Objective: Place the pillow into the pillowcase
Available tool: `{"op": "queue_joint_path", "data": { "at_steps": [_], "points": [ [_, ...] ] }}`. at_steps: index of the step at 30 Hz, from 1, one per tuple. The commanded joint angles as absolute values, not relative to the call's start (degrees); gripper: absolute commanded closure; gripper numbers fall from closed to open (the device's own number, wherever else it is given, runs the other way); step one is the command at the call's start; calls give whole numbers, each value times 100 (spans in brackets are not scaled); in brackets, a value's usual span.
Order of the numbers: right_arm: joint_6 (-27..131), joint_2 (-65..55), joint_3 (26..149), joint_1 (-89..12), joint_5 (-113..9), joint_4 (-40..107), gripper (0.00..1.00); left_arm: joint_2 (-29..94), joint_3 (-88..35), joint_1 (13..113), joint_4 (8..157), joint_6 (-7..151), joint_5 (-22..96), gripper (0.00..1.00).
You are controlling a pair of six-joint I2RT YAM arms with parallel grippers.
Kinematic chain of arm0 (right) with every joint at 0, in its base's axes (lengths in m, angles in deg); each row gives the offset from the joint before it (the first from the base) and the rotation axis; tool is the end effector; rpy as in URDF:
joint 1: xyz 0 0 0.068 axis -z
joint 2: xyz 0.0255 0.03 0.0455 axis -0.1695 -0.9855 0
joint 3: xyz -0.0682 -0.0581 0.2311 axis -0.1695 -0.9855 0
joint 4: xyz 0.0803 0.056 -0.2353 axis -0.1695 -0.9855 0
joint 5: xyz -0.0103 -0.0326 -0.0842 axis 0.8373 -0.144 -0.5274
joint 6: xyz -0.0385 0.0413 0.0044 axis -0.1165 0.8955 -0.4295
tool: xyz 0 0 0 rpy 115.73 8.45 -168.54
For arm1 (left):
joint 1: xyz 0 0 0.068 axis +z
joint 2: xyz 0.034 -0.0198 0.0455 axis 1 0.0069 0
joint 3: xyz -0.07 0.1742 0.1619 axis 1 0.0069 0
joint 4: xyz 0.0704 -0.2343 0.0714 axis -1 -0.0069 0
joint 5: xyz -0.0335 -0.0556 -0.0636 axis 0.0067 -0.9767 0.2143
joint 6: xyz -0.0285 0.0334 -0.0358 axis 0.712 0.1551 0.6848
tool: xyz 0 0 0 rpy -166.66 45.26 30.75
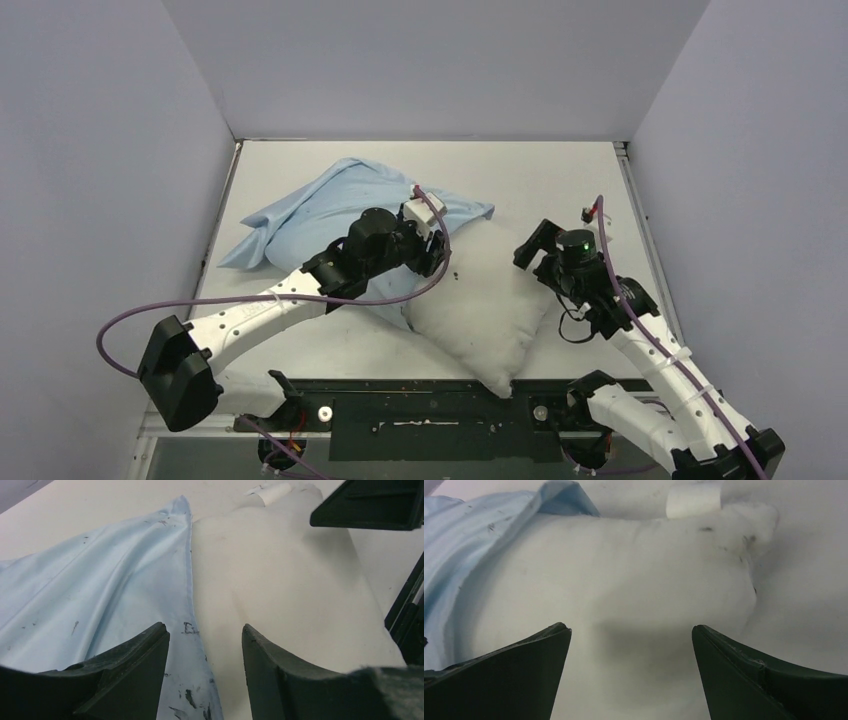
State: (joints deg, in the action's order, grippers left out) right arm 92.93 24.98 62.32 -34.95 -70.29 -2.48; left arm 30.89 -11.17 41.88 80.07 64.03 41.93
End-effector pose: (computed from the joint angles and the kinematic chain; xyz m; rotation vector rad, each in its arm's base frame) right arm 0.1831 0.0781 0.2893 0.5436 2.1832 0.4982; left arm 0.2045 -0.2287 0.2964 0.7587 1.7730 -0.6730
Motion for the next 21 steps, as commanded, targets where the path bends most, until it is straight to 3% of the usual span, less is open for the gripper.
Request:
{"op": "queue_joint_path", "data": {
  "at_steps": [1, 4, 6, 10, 21],
  "points": [
    [9909, 3142, 5582, -3490, -7060, -556, 5, 3297, -1135, 4063, 8306, 5903, 4745, 47],
    [9863, 3440, 4998, -3490, -6505, -152, 7, 3495, -1086, 4019, 8380, 5740, 4968, 49],
    [9834, 3559, 4678, -3505, -6079, 189, 9, 3604, -1074, 3987, 8507, 5663, 4892, 57],
    [9792, 3649, 4187, -3506, -5398, 915, 13, 3764, -1214, 3852, 8640, 5638, 4688, 100],
    [10698, 3580, 3228, -3515, -4873, 3865, 36, 4283, -2556, 2414, 8707, 6820, 4549, 100]
  ]
}}
